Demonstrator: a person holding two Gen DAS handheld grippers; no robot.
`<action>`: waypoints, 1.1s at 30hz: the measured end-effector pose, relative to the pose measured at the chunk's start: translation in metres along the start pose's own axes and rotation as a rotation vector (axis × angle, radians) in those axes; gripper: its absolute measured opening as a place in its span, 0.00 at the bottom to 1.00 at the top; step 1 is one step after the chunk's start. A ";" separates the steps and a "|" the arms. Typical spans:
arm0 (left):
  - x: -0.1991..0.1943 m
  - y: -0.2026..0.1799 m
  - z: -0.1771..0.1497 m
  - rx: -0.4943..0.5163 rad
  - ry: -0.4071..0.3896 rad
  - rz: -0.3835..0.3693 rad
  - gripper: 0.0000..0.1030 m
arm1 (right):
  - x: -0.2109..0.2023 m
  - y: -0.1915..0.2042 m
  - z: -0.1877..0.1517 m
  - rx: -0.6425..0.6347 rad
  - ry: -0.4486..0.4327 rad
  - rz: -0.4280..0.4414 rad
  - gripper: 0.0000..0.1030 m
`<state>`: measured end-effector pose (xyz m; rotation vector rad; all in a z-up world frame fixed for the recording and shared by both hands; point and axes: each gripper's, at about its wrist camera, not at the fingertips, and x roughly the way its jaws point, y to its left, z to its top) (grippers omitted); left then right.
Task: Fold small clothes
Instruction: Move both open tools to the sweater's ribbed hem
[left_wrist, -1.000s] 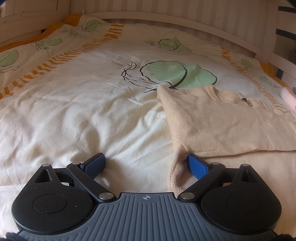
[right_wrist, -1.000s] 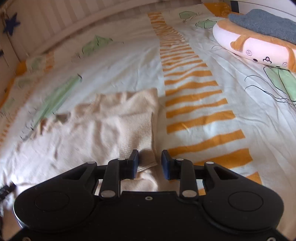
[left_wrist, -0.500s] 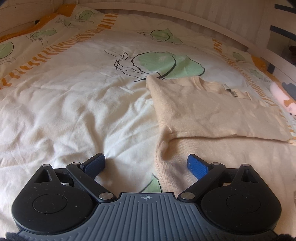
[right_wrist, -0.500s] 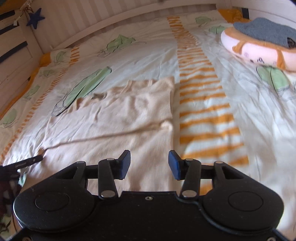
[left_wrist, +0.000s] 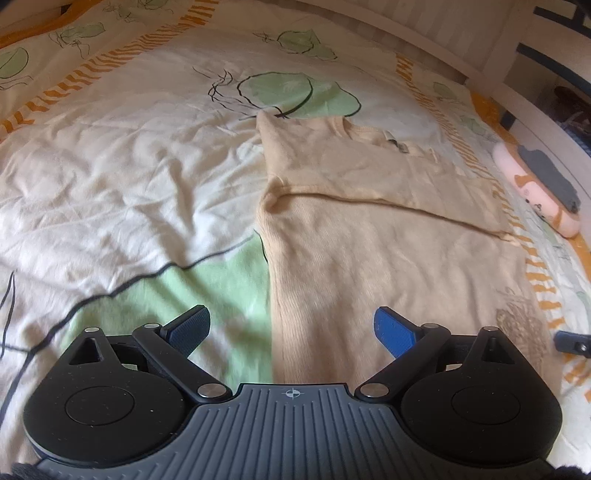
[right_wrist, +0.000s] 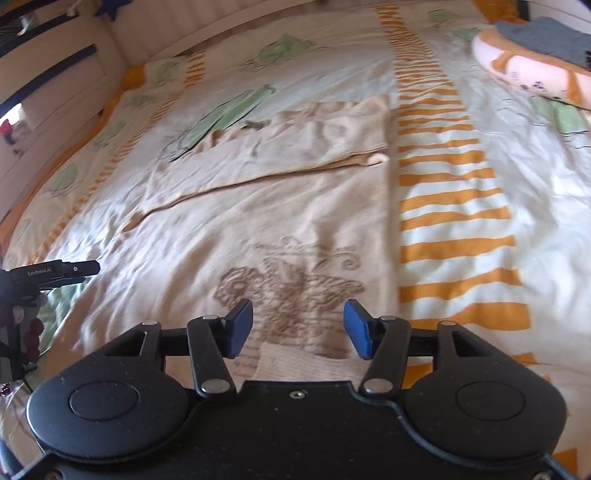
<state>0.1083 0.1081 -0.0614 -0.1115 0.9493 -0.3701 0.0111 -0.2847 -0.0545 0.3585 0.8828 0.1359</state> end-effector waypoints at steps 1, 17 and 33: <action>-0.003 -0.001 -0.005 0.001 0.013 -0.007 0.94 | 0.003 0.001 0.001 -0.007 0.018 0.033 0.60; -0.029 -0.031 -0.056 0.145 0.058 0.010 0.94 | -0.016 0.016 -0.017 -0.239 0.349 0.338 0.66; -0.041 -0.037 -0.070 0.114 0.027 -0.002 0.82 | -0.062 0.023 -0.028 -0.182 0.148 0.043 0.66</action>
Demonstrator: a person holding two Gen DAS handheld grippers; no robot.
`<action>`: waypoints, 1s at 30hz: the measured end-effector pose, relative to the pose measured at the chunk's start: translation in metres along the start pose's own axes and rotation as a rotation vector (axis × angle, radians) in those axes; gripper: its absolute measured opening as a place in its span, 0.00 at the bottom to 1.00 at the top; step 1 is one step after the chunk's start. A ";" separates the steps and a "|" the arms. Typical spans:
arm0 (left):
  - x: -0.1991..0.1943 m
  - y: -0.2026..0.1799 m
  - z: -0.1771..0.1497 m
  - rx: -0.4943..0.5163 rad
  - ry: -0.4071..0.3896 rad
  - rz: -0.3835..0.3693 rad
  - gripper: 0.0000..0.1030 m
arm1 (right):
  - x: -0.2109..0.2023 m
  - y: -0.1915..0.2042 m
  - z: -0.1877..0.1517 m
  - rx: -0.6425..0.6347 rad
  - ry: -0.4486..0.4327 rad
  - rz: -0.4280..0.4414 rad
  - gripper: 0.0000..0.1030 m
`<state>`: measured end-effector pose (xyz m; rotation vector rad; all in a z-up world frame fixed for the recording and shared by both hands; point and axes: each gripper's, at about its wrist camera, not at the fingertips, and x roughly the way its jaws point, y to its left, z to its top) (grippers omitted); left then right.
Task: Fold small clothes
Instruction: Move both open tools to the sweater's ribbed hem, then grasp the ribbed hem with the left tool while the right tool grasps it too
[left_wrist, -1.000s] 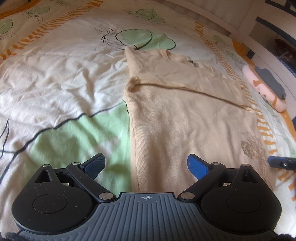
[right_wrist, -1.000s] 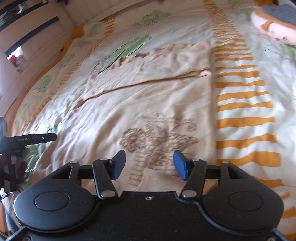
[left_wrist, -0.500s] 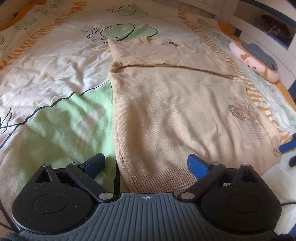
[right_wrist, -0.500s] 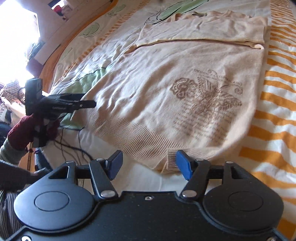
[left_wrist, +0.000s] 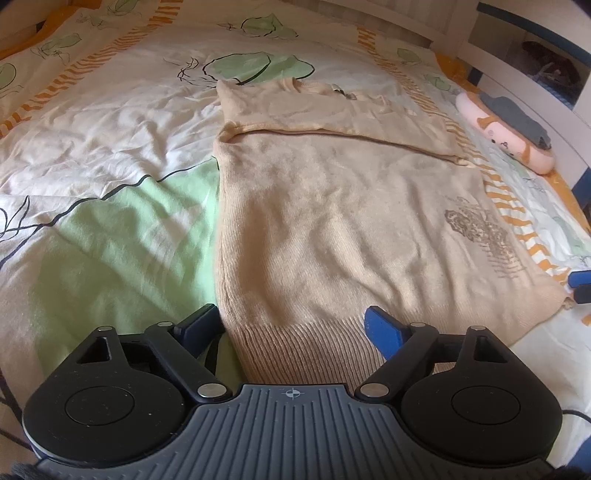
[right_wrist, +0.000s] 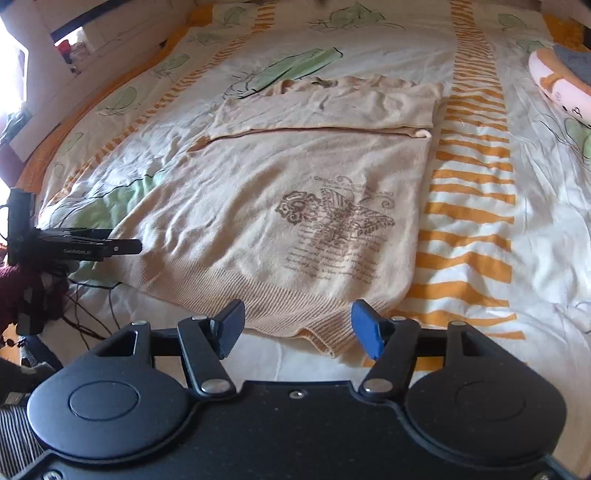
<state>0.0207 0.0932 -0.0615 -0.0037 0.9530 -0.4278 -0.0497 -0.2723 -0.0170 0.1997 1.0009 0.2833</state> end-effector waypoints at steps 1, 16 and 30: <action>0.000 0.000 -0.001 0.002 0.002 -0.003 0.81 | 0.002 -0.003 0.000 0.028 0.002 -0.010 0.66; 0.003 0.005 -0.003 -0.032 0.030 -0.021 0.47 | 0.024 -0.040 -0.010 0.347 0.047 0.065 0.73; -0.017 0.007 0.000 -0.073 -0.088 -0.065 0.06 | 0.022 -0.044 -0.022 0.368 -0.037 0.098 0.22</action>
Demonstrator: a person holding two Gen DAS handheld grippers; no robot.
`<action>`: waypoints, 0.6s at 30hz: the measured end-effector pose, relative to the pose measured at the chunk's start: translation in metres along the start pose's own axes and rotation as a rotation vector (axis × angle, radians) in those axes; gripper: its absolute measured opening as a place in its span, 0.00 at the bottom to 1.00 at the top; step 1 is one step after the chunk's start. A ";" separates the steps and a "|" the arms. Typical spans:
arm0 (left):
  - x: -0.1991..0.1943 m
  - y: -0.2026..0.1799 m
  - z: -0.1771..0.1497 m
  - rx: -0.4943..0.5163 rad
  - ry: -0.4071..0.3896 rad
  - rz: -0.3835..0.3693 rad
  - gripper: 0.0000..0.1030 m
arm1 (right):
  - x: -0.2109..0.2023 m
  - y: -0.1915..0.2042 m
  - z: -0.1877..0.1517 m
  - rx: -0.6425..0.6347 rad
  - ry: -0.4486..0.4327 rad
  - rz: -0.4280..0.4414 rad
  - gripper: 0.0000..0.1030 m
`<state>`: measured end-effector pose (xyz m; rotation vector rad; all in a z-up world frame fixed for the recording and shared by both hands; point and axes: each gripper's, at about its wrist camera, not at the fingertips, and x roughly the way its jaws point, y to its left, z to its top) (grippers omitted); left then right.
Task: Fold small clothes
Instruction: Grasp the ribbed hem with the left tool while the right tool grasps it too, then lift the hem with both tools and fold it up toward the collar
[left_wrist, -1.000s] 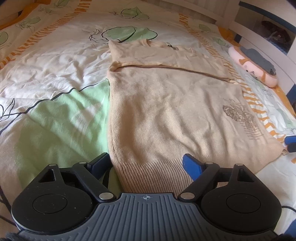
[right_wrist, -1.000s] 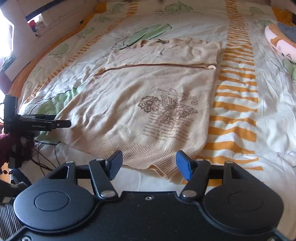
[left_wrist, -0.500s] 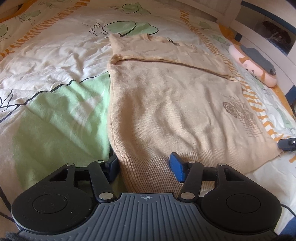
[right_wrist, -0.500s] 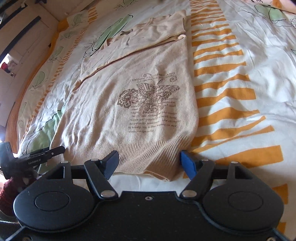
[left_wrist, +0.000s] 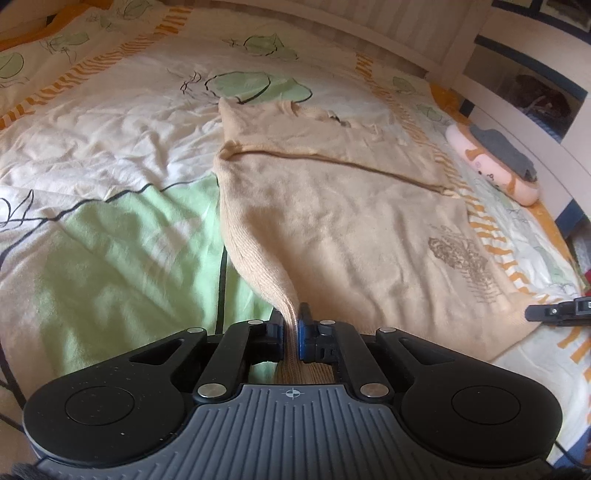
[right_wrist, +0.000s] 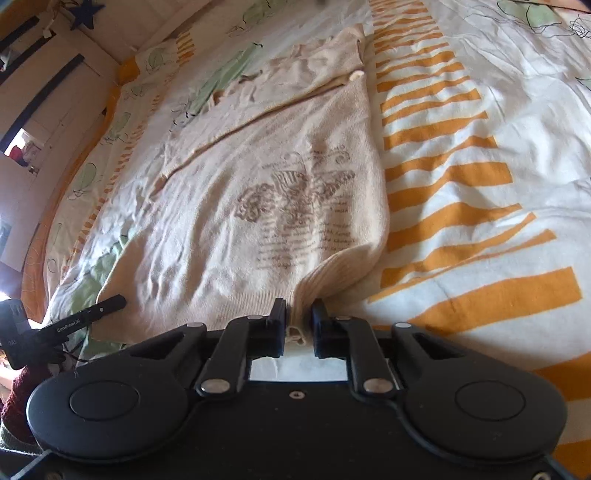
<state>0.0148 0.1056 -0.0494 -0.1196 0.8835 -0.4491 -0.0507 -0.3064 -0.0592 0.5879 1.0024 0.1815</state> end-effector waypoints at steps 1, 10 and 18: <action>-0.003 0.001 0.004 -0.017 -0.016 -0.012 0.06 | -0.004 0.001 0.002 -0.002 -0.025 0.017 0.22; 0.001 0.012 0.057 -0.111 -0.125 -0.063 0.06 | -0.017 0.005 0.062 -0.020 -0.244 0.073 0.22; 0.011 0.009 0.068 -0.090 -0.119 -0.071 0.06 | -0.004 0.026 0.065 -0.278 -0.104 -0.017 0.50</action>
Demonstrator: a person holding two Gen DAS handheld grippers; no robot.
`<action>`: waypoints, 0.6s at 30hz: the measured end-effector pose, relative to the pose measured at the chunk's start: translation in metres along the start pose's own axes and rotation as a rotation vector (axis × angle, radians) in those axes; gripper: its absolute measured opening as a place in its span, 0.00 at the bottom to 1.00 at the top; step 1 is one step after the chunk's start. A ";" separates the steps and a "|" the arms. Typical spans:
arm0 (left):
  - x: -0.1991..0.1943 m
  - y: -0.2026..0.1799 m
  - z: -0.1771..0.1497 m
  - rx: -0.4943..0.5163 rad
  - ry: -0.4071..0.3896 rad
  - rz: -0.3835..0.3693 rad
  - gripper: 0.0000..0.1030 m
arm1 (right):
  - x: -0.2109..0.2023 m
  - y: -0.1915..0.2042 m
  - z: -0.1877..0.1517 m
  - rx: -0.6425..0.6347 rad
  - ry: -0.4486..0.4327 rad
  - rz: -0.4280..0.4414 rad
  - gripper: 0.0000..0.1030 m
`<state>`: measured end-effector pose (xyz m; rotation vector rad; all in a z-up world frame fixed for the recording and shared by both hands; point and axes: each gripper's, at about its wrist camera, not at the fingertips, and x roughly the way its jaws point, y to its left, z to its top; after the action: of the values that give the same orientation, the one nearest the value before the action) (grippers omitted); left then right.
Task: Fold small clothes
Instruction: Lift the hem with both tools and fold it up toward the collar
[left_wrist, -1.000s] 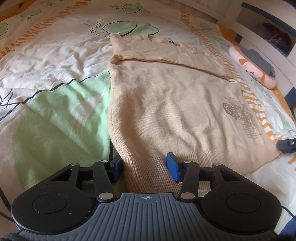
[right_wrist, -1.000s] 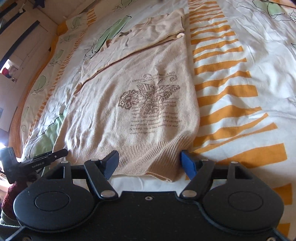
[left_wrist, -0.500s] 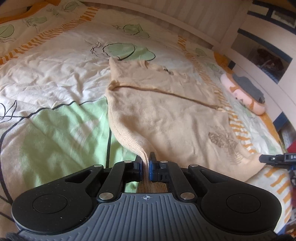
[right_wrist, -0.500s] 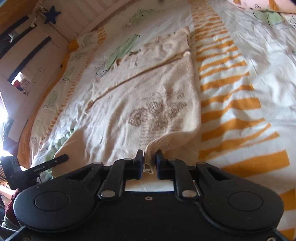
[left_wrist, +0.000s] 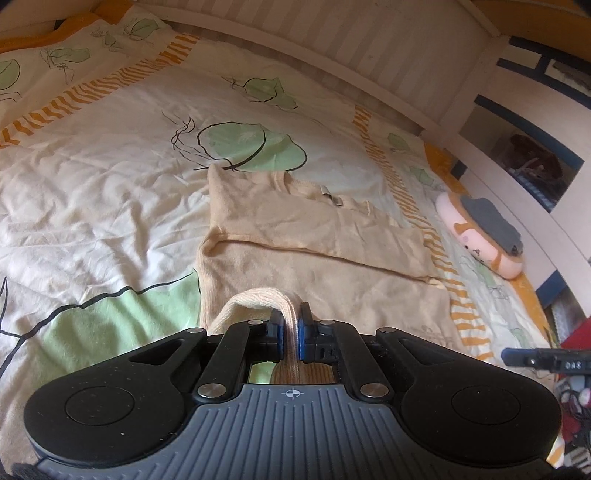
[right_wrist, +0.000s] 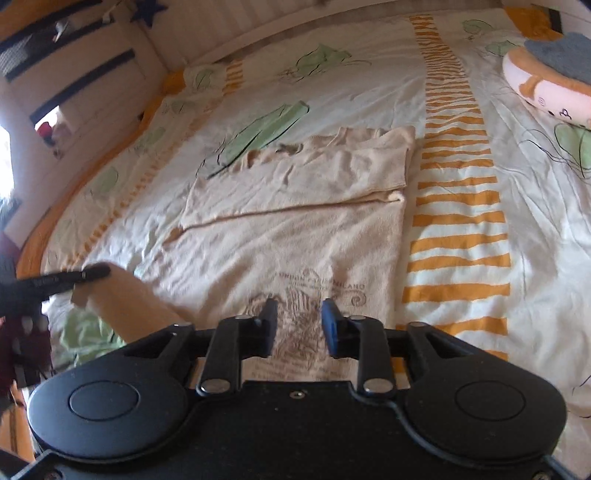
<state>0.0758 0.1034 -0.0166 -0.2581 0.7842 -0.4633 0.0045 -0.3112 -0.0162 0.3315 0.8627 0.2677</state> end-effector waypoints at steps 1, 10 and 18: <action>0.001 0.001 0.000 -0.005 0.001 0.002 0.06 | -0.001 0.006 -0.006 -0.031 0.021 0.001 0.59; 0.002 0.008 -0.001 -0.034 0.014 0.006 0.06 | -0.015 0.064 -0.056 -0.310 0.026 -0.102 0.67; 0.001 0.009 -0.003 -0.046 0.019 0.004 0.06 | 0.010 0.094 -0.070 -0.512 0.084 -0.185 0.59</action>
<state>0.0765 0.1105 -0.0227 -0.2949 0.8145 -0.4450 -0.0531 -0.2096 -0.0291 -0.2366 0.8686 0.3203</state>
